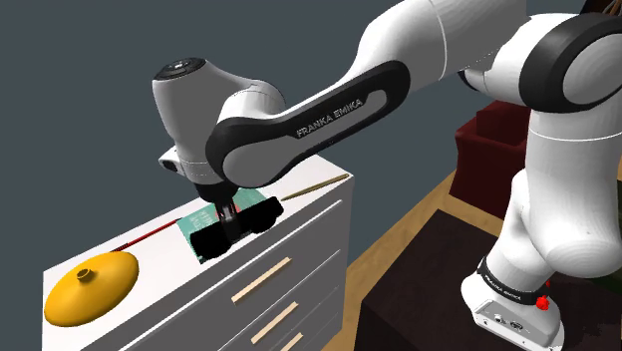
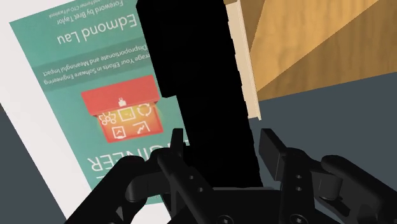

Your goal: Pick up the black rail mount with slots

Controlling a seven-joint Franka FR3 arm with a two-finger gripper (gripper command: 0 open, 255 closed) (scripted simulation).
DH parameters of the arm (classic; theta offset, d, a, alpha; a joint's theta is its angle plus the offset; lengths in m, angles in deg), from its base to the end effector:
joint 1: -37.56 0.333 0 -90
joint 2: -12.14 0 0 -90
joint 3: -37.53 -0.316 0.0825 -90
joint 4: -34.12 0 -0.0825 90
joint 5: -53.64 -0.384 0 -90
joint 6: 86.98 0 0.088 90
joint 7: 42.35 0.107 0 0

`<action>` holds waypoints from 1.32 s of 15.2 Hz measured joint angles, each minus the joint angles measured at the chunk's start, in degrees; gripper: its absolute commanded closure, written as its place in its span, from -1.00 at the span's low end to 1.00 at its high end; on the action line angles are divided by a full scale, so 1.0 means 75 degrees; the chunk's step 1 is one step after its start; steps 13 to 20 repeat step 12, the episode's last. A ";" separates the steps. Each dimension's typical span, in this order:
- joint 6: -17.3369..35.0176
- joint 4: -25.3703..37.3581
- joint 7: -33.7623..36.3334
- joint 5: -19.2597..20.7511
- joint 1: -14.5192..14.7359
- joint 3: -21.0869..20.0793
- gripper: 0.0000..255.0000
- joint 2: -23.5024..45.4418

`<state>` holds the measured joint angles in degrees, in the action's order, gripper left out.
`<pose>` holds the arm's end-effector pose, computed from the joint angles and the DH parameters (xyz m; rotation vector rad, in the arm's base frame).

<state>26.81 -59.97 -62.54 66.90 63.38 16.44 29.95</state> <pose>0.4728 0.4500 0.4500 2.4832 1.7721 0.1203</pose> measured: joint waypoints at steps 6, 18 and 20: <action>-0.0568 0.0498 -0.0097 -0.0073 0.0014 -0.0027 1.00 -0.0084; -0.1118 0.1018 -0.0179 -0.0116 0.0039 -0.0046 1.00 -0.0122; -0.1118 0.1018 -0.0179 -0.0116 0.0039 -0.0046 1.00 -0.0122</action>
